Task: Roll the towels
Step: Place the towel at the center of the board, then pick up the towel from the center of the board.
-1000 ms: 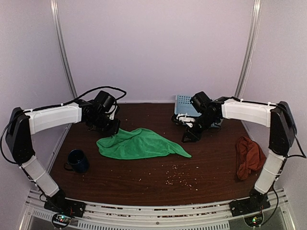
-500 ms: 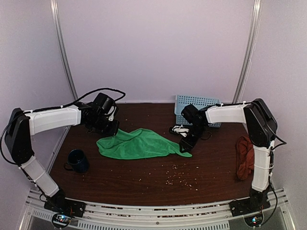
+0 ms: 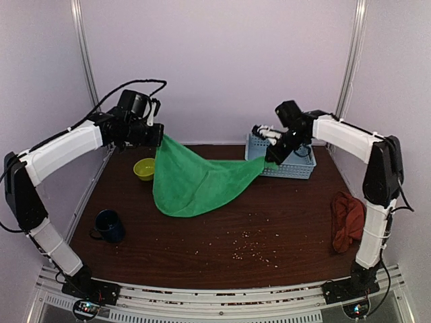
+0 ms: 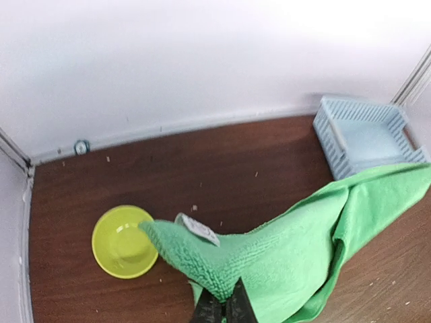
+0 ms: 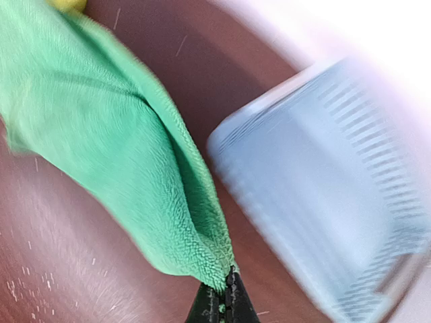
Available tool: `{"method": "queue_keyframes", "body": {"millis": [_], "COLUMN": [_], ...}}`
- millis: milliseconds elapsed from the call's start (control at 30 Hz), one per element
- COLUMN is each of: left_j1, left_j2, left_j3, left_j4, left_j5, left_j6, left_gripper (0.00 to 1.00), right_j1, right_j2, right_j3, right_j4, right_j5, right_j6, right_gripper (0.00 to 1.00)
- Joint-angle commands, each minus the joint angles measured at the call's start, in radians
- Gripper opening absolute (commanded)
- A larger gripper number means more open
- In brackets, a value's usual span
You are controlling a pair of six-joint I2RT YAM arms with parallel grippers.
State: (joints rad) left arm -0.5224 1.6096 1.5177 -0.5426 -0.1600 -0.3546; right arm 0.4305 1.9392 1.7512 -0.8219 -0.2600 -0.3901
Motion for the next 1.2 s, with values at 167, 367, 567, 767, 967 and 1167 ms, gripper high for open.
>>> {"method": "queue_keyframes", "body": {"millis": [167,367,567,767,967,1167], "left_j1": [0.005,0.001,0.0,0.0,0.0,-0.037], "left_j2": [-0.347,-0.519,-0.654,-0.747,-0.546,-0.308], "left_j3": [0.119,-0.192,-0.61,-0.72,-0.641,-0.577], "left_j4": [0.04,0.071,0.072,0.025,-0.044,-0.14], "left_j5": [0.071,0.267,0.394,0.416,0.331,0.396], "left_j6": [0.072,0.019,-0.071,-0.076,-0.022,0.032], "left_gripper": [0.0,0.0,0.0,0.61,0.68,0.34], "right_j1": [-0.107,-0.107,-0.107,-0.122,-0.123,-0.12], "right_j2": [-0.463,-0.803,-0.911,-0.936,-0.839,-0.567], "right_j3": [0.005,-0.444,-0.766,-0.795,-0.769,-0.661], "right_j4": [0.143,0.261,0.019,-0.113,0.034,0.033], "right_j5": [-0.039,-0.076,-0.074,-0.082,-0.101,-0.163], "right_j6": [-0.103,-0.193,-0.407,-0.433,-0.277,-0.126], "right_gripper": [0.0,0.0,0.32,0.43,0.39,0.47]}}
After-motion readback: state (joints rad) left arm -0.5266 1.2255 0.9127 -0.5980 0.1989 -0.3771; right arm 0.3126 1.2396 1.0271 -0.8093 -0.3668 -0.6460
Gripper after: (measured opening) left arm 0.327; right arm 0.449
